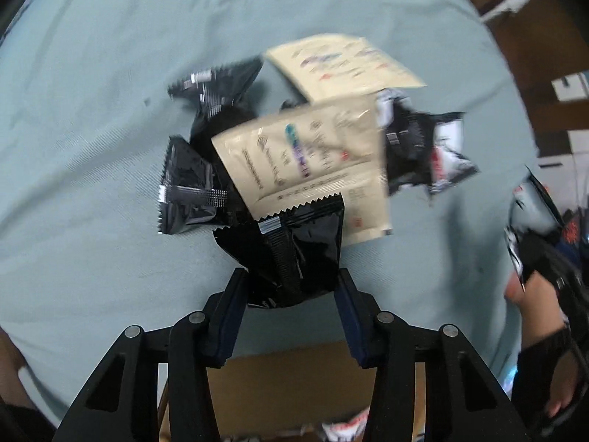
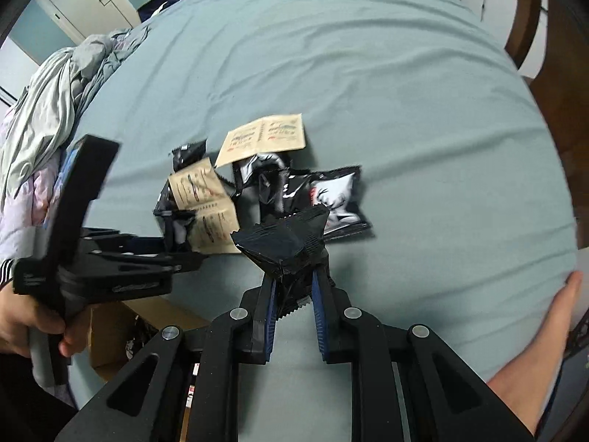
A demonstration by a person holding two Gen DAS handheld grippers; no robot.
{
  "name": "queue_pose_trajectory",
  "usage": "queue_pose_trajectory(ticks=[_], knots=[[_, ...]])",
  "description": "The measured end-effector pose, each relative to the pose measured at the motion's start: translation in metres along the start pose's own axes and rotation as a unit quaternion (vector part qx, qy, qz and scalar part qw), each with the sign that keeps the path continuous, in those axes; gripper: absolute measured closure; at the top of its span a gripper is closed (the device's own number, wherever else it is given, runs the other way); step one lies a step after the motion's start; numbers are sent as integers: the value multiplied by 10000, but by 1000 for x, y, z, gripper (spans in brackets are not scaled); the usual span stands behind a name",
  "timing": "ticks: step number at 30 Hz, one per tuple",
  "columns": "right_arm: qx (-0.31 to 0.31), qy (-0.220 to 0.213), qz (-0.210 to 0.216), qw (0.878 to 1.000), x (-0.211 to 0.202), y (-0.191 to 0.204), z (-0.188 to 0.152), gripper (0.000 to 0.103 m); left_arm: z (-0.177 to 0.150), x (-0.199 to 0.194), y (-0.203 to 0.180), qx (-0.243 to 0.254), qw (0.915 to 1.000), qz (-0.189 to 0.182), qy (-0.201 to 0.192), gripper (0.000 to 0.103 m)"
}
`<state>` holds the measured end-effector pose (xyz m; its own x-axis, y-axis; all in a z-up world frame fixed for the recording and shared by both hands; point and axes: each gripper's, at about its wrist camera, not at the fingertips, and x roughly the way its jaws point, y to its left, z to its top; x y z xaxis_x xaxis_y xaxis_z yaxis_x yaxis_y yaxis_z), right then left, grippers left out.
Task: Organize snacks
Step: 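Carry the black packet into the box and open the right gripper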
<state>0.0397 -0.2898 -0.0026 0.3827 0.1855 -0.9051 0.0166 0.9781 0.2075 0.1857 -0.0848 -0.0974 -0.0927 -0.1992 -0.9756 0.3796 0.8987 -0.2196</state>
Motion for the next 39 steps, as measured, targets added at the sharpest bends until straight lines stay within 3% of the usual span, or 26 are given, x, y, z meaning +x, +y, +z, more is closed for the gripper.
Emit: queue_pose_trajectory(ticks=[4,10,18,22,24,26,31,35,39], knots=[[-145,59,-181,9997,-21,-1,-4,87,-7,-49,3,143,9989,26,-443,57],[4,-67,-406,9992,-66,5,-10,87,-56,-113,1,506,9953,322,-757,57],[-173,-567,-251,9979,-131,46,-13,87,-147,-144,-29,1243,9893,445,-620,56],[-200,-656,-164,9975,-142,57,-18,87,-174,-142,-34,1472,9866,247,-659,55],[-273,-592,-216,9976,-141,63,-24,87,-174,-129,-35,1441,9888,183,-350,45],[-351,-495,-251,9978,-137,67,-27,87,-174,-125,-37,1450,9892,36,-200,24],[-569,-282,-139,9979,-131,81,-31,87,-175,-134,-36,1520,9859,337,-608,18],[-737,23,-74,9972,-119,84,-33,87,-164,-133,-24,1416,9813,940,-898,18],[-787,427,-32,9960,-103,88,-35,87,-154,-125,-9,1246,9808,1249,-833,18]])
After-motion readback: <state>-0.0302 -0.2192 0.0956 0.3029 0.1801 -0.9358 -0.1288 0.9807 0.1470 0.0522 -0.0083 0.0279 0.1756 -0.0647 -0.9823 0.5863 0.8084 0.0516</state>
